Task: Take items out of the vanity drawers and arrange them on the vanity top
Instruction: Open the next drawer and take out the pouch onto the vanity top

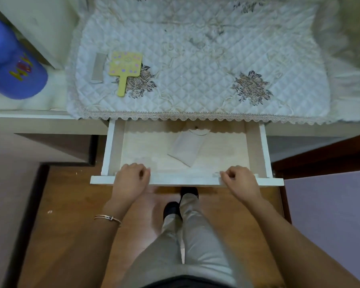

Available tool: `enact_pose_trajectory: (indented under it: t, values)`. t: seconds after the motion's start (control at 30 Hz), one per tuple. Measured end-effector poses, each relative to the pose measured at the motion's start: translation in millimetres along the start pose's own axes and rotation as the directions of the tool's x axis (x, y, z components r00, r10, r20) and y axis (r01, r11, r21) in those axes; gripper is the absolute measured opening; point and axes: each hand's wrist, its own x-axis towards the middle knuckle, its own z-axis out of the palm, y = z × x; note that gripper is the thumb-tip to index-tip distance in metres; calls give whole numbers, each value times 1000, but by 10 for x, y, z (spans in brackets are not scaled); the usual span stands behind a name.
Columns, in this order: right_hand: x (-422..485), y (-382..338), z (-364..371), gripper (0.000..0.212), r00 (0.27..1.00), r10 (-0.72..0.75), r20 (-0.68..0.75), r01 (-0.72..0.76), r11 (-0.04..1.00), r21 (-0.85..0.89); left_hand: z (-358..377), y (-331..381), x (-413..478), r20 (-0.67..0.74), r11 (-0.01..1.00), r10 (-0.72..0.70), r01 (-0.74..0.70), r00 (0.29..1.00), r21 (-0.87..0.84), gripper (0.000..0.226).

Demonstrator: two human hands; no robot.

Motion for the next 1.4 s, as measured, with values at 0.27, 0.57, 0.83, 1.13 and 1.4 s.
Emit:
enact_pose_trajectory:
  t: [0.27, 0.57, 0.83, 1.13, 1.4]
  values:
    - [-475, 138, 213, 47, 994, 105, 38, -105, 994, -14, 153, -116, -464, 110, 993, -103, 108, 989, -43, 27]
    - [-606, 197, 313, 49, 987, 128, 94, -125, 991, -40, 276, -162, -687, 104, 994, -104, 100, 989, 46, 22]
    - [-224, -218, 563, 29, 931, 272, 243, -327, 916, 231, 283, -315, -596, 35, 993, -116, 115, 993, 7, 20]
    - [371, -678, 1058, 73, 701, 662, 265, -658, 457, 598, 316, -308, -510, 53, 977, -210, 208, 976, 38, 29]
    - [242, -796, 793, 32, 846, 458, 272, -521, 603, 604, 297, -334, -526, 138, 977, -207, 196, 969, 87, 32]
